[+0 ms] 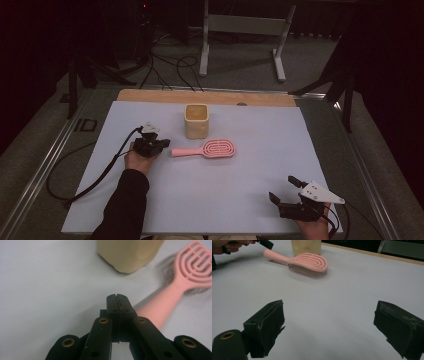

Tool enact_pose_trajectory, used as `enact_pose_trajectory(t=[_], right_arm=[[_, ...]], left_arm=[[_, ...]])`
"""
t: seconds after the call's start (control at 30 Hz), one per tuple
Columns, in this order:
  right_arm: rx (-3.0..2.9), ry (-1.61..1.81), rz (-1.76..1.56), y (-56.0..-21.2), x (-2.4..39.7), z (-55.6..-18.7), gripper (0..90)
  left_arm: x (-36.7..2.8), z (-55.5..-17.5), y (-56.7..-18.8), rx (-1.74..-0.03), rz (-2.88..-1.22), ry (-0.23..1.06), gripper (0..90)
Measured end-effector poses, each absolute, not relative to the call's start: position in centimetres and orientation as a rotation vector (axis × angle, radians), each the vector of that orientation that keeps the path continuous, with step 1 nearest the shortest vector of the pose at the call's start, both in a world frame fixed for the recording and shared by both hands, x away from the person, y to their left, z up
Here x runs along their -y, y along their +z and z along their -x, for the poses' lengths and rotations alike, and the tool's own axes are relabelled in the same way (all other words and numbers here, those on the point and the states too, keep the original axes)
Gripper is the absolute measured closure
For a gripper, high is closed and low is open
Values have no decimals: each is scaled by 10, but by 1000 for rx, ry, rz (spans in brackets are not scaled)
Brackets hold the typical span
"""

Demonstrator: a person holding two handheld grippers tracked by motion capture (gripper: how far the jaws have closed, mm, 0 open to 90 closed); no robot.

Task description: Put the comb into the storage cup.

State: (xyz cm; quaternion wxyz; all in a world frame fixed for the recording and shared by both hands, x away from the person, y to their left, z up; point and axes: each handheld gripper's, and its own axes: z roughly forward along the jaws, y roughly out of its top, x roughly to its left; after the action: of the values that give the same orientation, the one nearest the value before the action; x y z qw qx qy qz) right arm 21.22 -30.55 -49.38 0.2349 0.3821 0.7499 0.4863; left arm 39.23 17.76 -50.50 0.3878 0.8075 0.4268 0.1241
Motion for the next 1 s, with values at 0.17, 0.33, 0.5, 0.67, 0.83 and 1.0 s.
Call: enact_pose_trajectory(t=[0.17, 0.33, 0.5, 0.67, 0.83, 1.0], right_arm=[[-2062, 1331, -1044, -494, 305, -212, 91], [-2057, 1333, -1049, -494, 306, -212, 92], [-2063, 1330, -1040, -493, 304, -212, 92], [-2062, 1329, -1044, -494, 305, -212, 92], [-2063, 1330, -1042, -494, 304, -213, 92], [-2068, 1325, -1041, -494, 303, -213, 92]], left_arm=[[-170, -383, -509, -1050, -2083, 313, 899], [-167, -372, -506, -1014, -2095, 313, 899], [-161, -362, -507, -979, -2111, 298, 898], [-153, -352, -512, -946, -2127, 256, 897], [-146, -347, -516, -923, -2120, 216, 897], [-142, -342, -518, -909, -2097, 178, 897]])
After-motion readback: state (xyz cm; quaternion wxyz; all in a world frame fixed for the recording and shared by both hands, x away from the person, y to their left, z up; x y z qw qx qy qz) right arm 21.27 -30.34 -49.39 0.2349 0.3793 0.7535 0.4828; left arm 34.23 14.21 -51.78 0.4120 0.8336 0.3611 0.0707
